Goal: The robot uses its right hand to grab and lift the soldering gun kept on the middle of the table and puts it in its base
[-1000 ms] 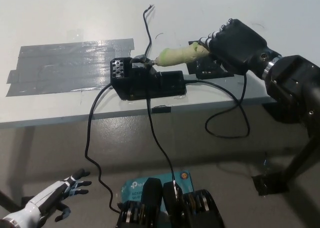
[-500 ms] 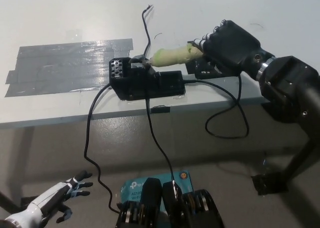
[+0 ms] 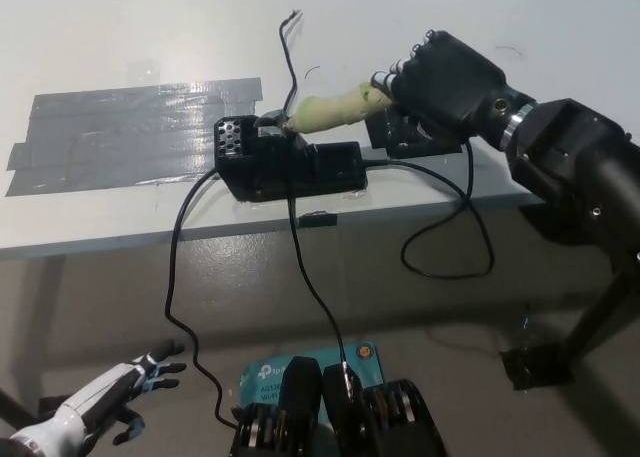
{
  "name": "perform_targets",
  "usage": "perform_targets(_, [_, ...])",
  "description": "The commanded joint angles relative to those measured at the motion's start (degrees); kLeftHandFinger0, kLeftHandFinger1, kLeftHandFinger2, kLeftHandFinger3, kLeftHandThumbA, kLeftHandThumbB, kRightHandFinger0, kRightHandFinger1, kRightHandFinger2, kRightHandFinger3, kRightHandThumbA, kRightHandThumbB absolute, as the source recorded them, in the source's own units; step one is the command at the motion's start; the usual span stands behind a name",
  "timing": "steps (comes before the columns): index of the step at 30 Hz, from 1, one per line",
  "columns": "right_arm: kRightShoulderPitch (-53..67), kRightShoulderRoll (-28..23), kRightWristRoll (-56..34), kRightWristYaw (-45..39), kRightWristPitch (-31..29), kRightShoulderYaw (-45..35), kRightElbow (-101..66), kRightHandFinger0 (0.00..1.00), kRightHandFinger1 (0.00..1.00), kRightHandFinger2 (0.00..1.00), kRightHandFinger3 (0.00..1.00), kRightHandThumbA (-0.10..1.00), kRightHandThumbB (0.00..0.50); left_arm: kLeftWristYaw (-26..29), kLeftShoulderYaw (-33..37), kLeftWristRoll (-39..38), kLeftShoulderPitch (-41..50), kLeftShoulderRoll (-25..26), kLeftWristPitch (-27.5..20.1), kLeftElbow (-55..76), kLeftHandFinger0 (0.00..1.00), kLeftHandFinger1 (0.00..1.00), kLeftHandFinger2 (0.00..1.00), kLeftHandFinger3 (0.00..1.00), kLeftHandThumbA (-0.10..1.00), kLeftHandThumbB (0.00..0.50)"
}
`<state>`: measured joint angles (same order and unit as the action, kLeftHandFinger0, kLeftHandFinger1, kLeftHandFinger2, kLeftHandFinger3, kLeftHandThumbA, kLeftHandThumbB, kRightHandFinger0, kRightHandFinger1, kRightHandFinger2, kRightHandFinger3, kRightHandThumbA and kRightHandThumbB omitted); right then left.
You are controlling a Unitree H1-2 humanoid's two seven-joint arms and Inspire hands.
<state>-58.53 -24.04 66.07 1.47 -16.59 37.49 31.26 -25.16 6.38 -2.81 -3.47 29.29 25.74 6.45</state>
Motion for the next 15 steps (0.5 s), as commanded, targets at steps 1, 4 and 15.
perform_targets(1, [-5.1,-0.1,1.9,2.3,-1.3,0.7,-0.2,0.0,0.0,0.04,0.15,-0.1,0.154,-1.0,0.3,0.5,-1.1,1.8,0.4,1.6,0.89,0.94,0.96,1.0,1.0,0.168])
perform_targets(4, [-6.4,0.8,2.7,3.3,-1.6,1.8,1.3,0.0,0.0,0.09,0.14,-0.07,0.185,-1.1,0.3,0.3,-1.2,1.7,-0.1,1.2,0.89,0.94,0.96,1.0,1.0,0.18])
perform_targets(15, [-10.3,5.5,1.1,-0.2,-0.5,2.7,8.2,0.0,0.0,0.28,0.13,-0.1,0.139,-1.1,0.7,0.6,-1.5,1.9,0.1,1.5,0.9,0.95,0.99,1.0,1.0,0.178])
